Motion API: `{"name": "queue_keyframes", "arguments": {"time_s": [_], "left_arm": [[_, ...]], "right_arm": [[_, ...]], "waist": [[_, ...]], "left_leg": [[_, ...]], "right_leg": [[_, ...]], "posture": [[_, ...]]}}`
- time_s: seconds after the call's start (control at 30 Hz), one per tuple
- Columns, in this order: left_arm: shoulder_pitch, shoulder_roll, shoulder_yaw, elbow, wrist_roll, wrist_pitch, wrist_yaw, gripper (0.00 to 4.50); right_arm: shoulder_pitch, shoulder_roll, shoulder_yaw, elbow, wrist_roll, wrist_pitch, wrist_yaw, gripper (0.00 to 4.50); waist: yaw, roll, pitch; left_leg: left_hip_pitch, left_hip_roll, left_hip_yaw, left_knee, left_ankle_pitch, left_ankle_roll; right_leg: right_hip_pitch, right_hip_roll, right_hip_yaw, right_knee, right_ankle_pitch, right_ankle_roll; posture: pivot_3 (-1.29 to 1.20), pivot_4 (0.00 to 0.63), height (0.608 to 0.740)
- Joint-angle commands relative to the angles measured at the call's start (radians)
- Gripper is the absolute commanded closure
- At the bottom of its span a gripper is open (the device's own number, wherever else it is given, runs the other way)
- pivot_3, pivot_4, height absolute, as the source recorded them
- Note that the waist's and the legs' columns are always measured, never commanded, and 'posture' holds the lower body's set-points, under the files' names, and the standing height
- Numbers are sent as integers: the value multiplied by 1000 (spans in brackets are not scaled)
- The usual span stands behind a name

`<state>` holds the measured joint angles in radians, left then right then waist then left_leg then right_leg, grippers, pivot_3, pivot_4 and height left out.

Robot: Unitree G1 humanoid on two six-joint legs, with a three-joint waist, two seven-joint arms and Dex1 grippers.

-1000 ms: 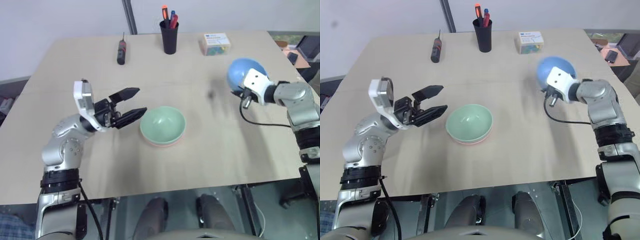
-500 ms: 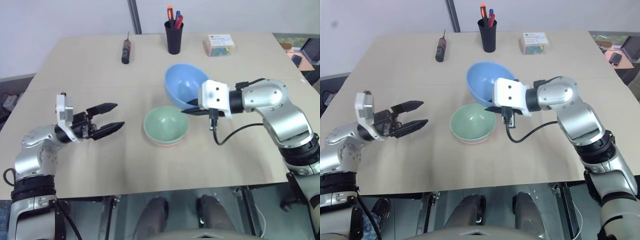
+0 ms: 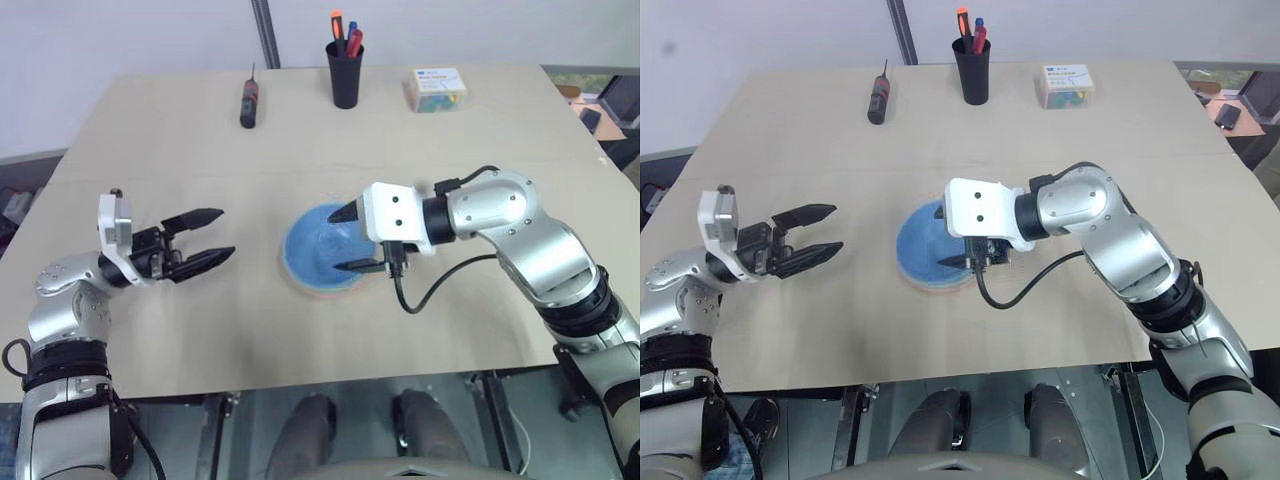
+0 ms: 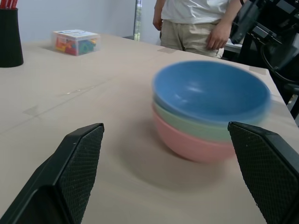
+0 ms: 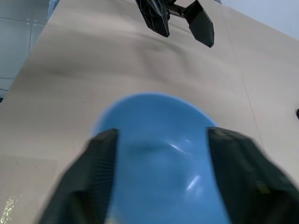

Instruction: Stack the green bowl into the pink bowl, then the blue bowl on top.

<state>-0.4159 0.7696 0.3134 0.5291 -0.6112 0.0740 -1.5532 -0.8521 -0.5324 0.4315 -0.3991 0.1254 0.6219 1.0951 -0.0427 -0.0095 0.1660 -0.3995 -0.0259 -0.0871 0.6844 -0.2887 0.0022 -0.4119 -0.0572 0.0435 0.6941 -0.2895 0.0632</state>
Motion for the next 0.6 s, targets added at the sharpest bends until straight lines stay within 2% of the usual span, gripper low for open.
{"name": "queue_keyframes", "arguments": {"time_s": [0.03, 0.17, 0.33, 0.43, 0.6], "left_arm": [[-26, 9, 21, 7, -3, -17, -17, 0], [-13, 1, 18, -51, -16, 3, -16, 0], [41, -9, 21, -140, -10, 61, 73, 0], [81, -16, 17, -198, -9, 110, 137, 0], [135, -36, 27, -265, -10, 117, 206, 0]], "right_arm": [[-7, -16, -51, -49, 30, 42, -18, 94], [55, -32, -220, -19, 134, 93, -43, 94], [258, -117, -442, 17, 219, 91, -58, 94], [406, -140, -568, 55, 282, -22, -18, 94], [562, -149, -677, 152, 321, -199, 42, 94]], "waist": [[0, 0, 0], [0, 0, 0], [7, -1, -1], [4, -1, -1], [-1, -1, 0]], "left_leg": [[0, 0, 0, 0, 0, 0], [0, 0, 0, 0, 0, 0], [0, -1, -1, 0, -1, 1], [0, -1, 0, -1, -1, 3], [2, 1, 2, -1, -2, 4]], "right_leg": [[0, 0, 0, 0, 0, 0], [0, 0, 0, 0, 0, 0], [2, -1, -1, -1, 0, 0], [1, -1, 0, -1, 0, 0], [1, 1, 2, 1, 0, 0]], "posture": [[0, 150, 740], [0, 150, 740], [0, 150, 740], [0, 150, 740], [0, 150, 740]]}}
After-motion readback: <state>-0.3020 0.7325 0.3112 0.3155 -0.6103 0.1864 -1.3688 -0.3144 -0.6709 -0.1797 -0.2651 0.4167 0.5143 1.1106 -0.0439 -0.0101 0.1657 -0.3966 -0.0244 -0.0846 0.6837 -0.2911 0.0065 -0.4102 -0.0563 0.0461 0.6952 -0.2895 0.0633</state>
